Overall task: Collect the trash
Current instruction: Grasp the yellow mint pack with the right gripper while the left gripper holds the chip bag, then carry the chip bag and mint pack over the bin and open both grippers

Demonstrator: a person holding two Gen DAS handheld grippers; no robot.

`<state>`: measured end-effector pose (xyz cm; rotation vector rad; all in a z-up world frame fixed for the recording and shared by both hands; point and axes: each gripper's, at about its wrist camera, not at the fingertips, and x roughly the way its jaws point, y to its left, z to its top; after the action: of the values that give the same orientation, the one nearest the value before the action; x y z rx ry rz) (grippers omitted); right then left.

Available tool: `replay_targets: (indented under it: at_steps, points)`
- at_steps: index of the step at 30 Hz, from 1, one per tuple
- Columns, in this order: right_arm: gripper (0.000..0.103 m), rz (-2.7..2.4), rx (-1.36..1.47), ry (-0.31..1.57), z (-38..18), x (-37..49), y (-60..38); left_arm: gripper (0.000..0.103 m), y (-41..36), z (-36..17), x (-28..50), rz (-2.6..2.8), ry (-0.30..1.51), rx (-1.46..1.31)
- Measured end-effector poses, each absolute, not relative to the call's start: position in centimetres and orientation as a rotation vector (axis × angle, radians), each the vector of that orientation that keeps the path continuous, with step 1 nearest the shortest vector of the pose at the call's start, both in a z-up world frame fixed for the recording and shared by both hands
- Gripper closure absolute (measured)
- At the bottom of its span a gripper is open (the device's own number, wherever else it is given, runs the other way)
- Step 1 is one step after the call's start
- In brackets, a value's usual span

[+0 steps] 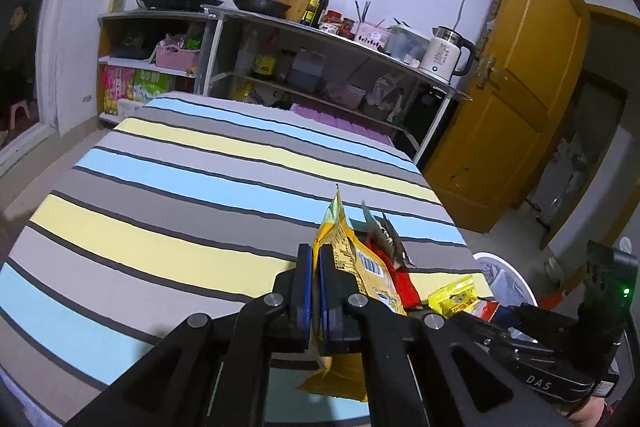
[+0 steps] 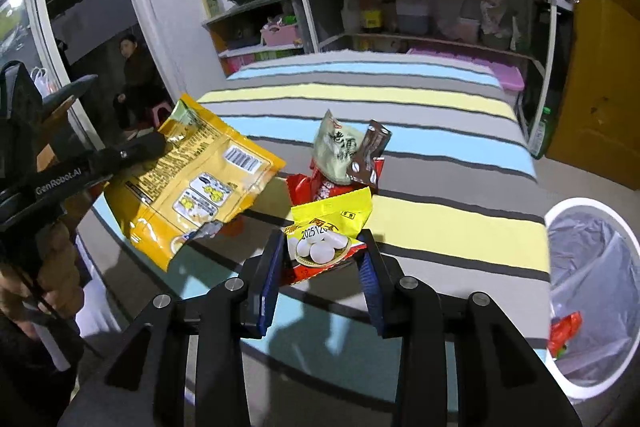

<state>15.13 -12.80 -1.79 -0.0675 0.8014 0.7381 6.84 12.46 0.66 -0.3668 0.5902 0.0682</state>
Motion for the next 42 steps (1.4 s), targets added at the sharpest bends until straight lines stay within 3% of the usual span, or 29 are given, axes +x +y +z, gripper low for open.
replay_targets:
  at_steps: [18,42]
  points:
    - [0.065,0.659,-0.008,0.698,1.4,12.7,-18.7,0.1,5.2,3.5,6.2,-0.036,0.577,-0.247]
    - [0.065,0.482,0.075,0.666,1.6,13.4,-26.9,0.1,-4.7,4.3,11.7,-0.219,0.592,-0.16]
